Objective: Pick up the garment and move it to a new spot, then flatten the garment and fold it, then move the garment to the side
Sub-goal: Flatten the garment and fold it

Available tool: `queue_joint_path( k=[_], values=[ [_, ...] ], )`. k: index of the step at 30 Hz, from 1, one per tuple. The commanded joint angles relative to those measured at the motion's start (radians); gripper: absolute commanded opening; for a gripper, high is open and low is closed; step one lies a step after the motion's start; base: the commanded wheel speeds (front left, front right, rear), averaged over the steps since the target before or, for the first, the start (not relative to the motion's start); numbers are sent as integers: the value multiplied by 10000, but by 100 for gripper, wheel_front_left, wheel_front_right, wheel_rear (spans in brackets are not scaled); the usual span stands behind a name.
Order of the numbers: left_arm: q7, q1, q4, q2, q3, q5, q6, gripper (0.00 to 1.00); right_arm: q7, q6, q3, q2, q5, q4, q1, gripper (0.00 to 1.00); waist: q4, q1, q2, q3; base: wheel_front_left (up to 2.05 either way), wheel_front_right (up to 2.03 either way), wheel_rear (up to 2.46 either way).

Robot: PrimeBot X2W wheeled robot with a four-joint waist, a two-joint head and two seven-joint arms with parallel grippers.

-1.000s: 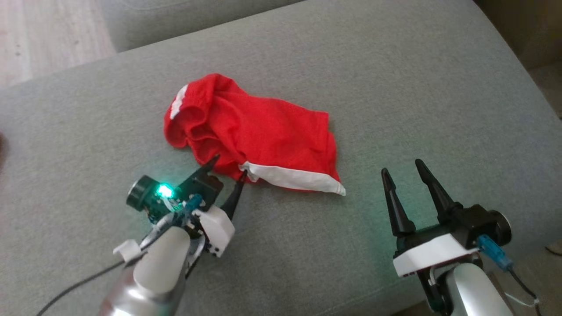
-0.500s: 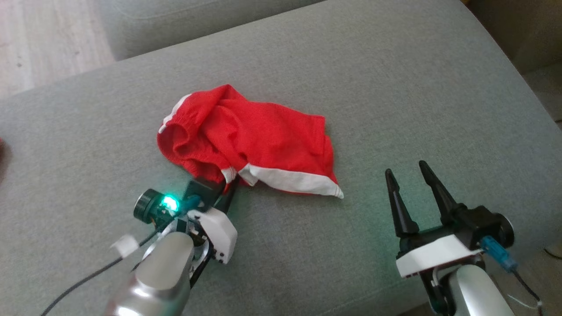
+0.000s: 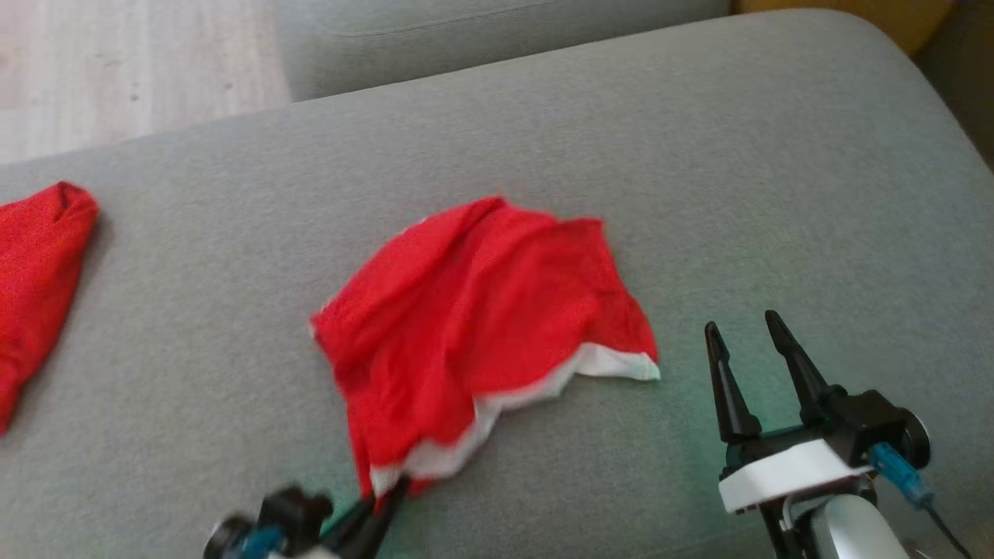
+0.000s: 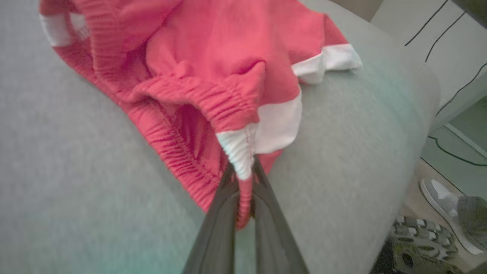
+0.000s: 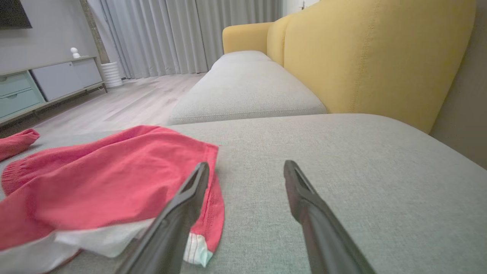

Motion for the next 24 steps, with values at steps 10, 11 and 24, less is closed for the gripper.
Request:
queue_joint_path(
  k=[10,11,24],
  values=[
    [-699,723,-757,320,925,-531,881,100,-111,-7,340,-22,-81,-149,-58,100,362,1,0,-302,0,0,0],
    [-912,796,-769,261,1032,-588,965,100,-111,-7,348,-22,-86,-137,-59,100,353,1,0,-338,0,0,0],
    [-2261,2155,-2186,-349,3312,-580,2111,100,-111,-7,-484,-185,-204,-633,248,100,722,1,0,-888,0,0,0]
  ],
)
